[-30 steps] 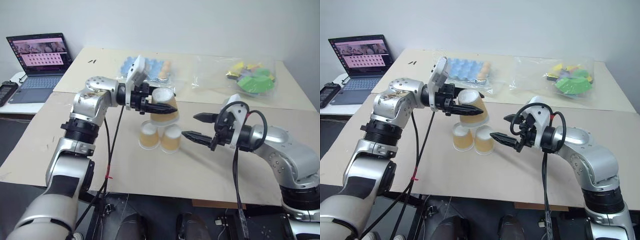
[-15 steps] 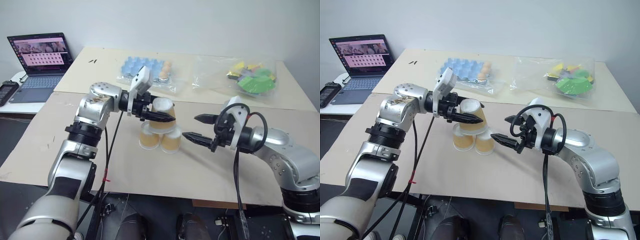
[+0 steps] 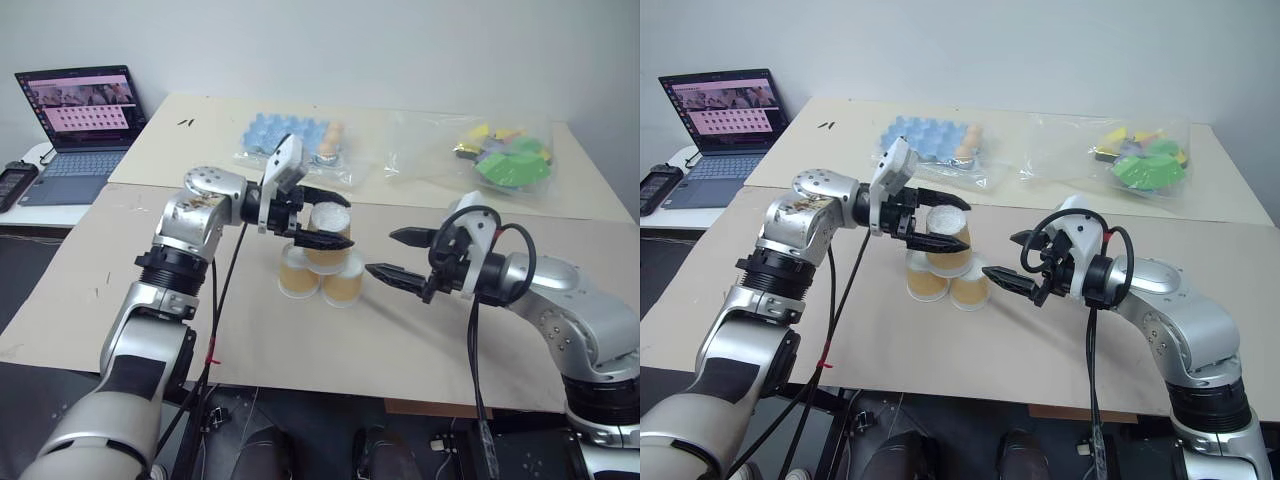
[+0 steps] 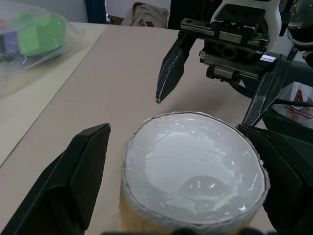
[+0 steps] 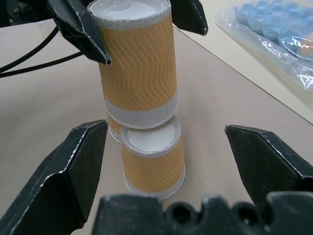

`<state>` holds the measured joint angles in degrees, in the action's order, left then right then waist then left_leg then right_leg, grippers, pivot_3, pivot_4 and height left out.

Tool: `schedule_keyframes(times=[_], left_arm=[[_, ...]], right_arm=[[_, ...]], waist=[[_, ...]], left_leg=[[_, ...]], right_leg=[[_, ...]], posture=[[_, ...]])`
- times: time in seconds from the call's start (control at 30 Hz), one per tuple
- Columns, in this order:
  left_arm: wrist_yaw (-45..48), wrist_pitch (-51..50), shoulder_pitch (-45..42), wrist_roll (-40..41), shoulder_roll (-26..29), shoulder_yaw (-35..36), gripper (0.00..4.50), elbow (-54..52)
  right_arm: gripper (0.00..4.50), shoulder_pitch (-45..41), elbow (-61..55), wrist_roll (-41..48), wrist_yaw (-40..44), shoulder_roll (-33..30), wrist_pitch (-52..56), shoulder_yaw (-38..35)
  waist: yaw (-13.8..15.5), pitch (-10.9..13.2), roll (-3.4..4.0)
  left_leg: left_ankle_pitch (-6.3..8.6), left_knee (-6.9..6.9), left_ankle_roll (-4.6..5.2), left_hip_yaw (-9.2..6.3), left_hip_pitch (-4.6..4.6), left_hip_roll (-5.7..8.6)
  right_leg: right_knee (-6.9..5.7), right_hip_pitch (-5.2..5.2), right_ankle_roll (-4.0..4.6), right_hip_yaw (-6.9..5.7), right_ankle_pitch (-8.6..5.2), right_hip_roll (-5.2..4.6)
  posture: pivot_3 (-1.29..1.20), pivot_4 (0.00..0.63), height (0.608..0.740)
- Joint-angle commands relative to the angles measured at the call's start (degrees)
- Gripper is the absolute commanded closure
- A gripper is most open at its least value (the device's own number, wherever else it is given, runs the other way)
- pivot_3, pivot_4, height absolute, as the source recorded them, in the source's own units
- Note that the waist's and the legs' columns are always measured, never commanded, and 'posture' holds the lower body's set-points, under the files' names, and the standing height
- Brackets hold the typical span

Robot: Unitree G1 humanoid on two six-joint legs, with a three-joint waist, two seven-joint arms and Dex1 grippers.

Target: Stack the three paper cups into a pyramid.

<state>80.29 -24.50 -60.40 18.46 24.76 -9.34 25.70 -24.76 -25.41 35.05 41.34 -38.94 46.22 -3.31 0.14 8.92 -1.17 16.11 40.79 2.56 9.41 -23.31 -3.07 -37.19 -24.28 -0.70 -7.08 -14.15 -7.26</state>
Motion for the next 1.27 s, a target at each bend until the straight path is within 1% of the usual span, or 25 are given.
schedule_keyframes(times=[0.03,0.17,0.23,0.3,0.37,0.43,0.47,0.5,0.57,0.67,0.77,0.87,0.93,1.0,1.13,1.27], left_arm=[[-0.56,-4.41,-3.04,3.46,1.16,3.42,0.11,-4.19],[-2.75,-10.79,-4.03,7.75,3.85,7.89,0.11,-9.52],[-7.1,-16.15,-4.44,11.9,4.53,12.81,0.11,-11.87],[-14.44,-19.21,-3.53,14.42,4.15,18.25,0.11,-14.22],[-24.59,-20.89,-1.28,14.86,3.06,23.68,0.11,-15.98],[-35.17,-19.73,3.33,11.76,2.66,27.87,0.11,-18.23],[-39.0,-19.04,5.18,10.27,2.61,28.85,0.11,-19.25],[-44.15,-18.75,7.96,8.74,2.61,31.09,0.11,-19.83],[-51.43,-17.17,14.82,5.63,3.48,34.53,0.11,-21.62],[-59.81,-13.7,24.61,1.73,4.12,39.29,0.11,-24.0],[-66.89,-9.53,32.56,-1.09,3.13,43.6,0.11,-22.78],[-71.7,-4.03,37.56,-3.71,1.8,44.87,0.11,-20.56],[-73.42,0.41,39.73,-4.73,0.72,44.74,0.11,-19.12],[-74.59,4.1,41.03,-5.71,-0.11,43.86,0.11,-17.92],[-75.43,9.88,40.87,-5.58,-2.15,42.33,0.11,-15.15],[-76.28,14.66,39.22,-6.1,-2.16,40.88,0.11,-12.39]], right_arm=[[0.0,-0.51,-0.63,0.59,0.73,-0.21,-1.69,-1.39],[0.0,-1.39,0.51,0.17,1.45,0.38,-2.31,-0.33],[0.0,-1.47,0.71,0.04,1.72,0.55,-2.59,-0.01],[0.0,-1.38,1.1,-0.04,1.79,0.7,-2.83,-0.01],[0.0,-1.0,1.96,-0.77,1.39,0.56,-3.13,-0.18],[0.0,-0.42,4.25,-2.45,-0.39,0.14,-3.34,-1.35],[0.0,-0.23,5.23,-3.22,-1.09,-0.06,-3.56,-1.8],[0.0,-0.3,7.52,-5.51,-3.05,-0.48,-4.04,-2.01],[0.0,-0.58,12.47,-9.73,-6.69,-1.14,-5.2,-2.57],[0.0,-1.11,19.0,-14.96,-10.17,-2.02,-7.39,-2.33],[0.0,-2.95,25.58,-20.52,-14.26,-0.96,-10.47,-0.4],[0.0,-4.61,32.0,-26.28,-20.61,1.96,-16.0,0.7],[0.0,-4.97,35.85,-28.6,-26.15,5.17,-20.96,-1.01],[0.0,-4.78,38.56,-29.92,-29.6,7.67,-27.27,-2.59],[0.0,-4.17,44.13,-30.76,-33.72,11.29,-36.83,-4.42],[0.0,-4.67,48.97,-30.42,-36.56,13.73,-40.04,-6.47]], waist=[[-0.01,0.0,0.0],[-0.06,0.0,0.0],[-0.13,0.0,0.0],[-0.23,0.0,0.0],[-0.23,0.0,0.0],[-0.27,0.0,0.01],[-0.37,-0.01,0.01],[-0.39,-0.01,0.0],[-0.57,-0.01,0.0],[-0.9,0.02,-0.03],[-0.87,0.03,-0.06],[-0.85,0.03,-0.06],[-0.51,0.03,-0.06],[-0.35,0.02,-0.07],[-0.3,0.02,-0.07],[-0.54,0.02,-0.07]], left_leg=[[0.0,0.0,0.0,0.0,0.0,0.0],[0.0,-0.01,0.01,-0.02,-0.02,-0.01],[0.0,-0.01,0.01,-0.04,0.0,-0.01],[0.0,-0.01,0.01,-0.07,0.01,-0.02],[0.0,0.01,0.01,-0.1,0.05,-0.02],[0.0,0.02,0.01,-0.12,0.12,0.01],[0.01,0.01,0.02,-0.12,0.18,0.03],[0.01,-0.01,0.03,-0.11,0.25,0.03],[0.01,0.01,0.03,-0.11,0.24,0.04],[0.0,-0.01,0.04,-0.06,0.19,0.06],[0.0,-0.03,0.04,-0.05,0.09,0.05],[0.0,-0.02,0.03,-0.02,0.14,0.05],[-0.01,0.02,0.02,-0.01,0.17,0.02],[-0.03,0.05,0.0,0.0,0.23,0.02],[-0.04,0.07,0.01,0.04,0.2,0.04],[-0.05,0.05,0.01,0.07,0.22,0.07]], right_leg=[[0.0,0.0,0.0,0.0,0.0,0.0],[0.0,-0.01,0.0,0.0,0.0,0.0],[0.0,-0.01,0.0,0.01,0.0,0.0],[-0.01,0.0,0.0,0.03,0.0,0.0],[-0.02,0.04,0.0,0.03,0.0,-0.02],[-0.05,0.1,0.0,0.04,0.0,-0.07],[-0.06,0.15,0.0,0.07,0.0,-0.1],[-0.08,0.2,0.0,0.09,0.0,-0.11],[-0.16,0.17,0.0,0.1,0.01,-0.13],[-0.48,0.09,0.0,0.11,0.01,-0.17],[-0.45,-0.01,-0.01,0.05,0.0,-0.16],[-0.43,0.04,-0.01,0.06,0.0,-0.19],[-0.38,0.04,-0.02,0.07,0.0,-0.25],[-0.39,0.08,-0.01,0.08,0.0,-0.28],[-0.44,0.04,-0.01,0.09,0.0,-0.31],[-0.46,0.06,-0.01,0.07,0.0,-0.28]], posture=[[0.0,0.15,0.733],[0.0,0.15,0.733],[0.0,0.15,0.733],[0.0,0.15,0.733],[0.0,0.15,0.733],[0.0,0.15,0.733],[0.0,0.15,0.733],[0.0,0.15,0.733],[0.0,0.15,0.733],[0.0,0.15,0.733],[0.0,0.15,0.733],[0.0,0.15,0.733],[0.0,0.15,0.733],[0.0,0.15,0.733],[0.0,0.15,0.733],[0.0,0.15,0.733]])
